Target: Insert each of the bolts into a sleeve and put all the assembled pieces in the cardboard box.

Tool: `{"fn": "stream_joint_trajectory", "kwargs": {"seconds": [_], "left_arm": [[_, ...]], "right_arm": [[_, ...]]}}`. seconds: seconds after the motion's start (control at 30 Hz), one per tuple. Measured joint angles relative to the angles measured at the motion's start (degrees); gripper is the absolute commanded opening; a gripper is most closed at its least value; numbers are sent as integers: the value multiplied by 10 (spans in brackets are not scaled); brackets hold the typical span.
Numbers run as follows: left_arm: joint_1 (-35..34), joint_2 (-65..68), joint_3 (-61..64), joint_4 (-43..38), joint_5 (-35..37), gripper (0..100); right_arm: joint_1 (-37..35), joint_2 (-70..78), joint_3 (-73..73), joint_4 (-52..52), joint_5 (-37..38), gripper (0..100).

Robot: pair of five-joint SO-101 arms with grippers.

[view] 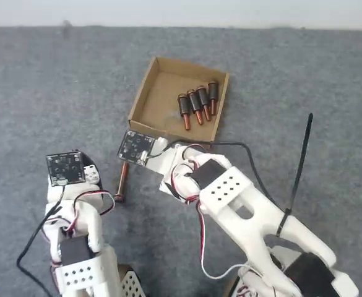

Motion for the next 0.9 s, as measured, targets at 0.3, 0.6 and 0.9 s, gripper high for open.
{"fn": "stream_joint_trajectory", "kwargs": {"seconds": [0.3, 0.6, 0.9], "left_arm": [[7, 0, 0, 1, 0, 12], [7, 0, 0, 2, 0, 12], [7, 0, 0, 2, 0, 12]], "right_arm": [[-1, 121, -8, -84, 54, 115], [19, 200, -77, -88, 106, 117], [25, 294, -156, -88, 168, 117]]}}
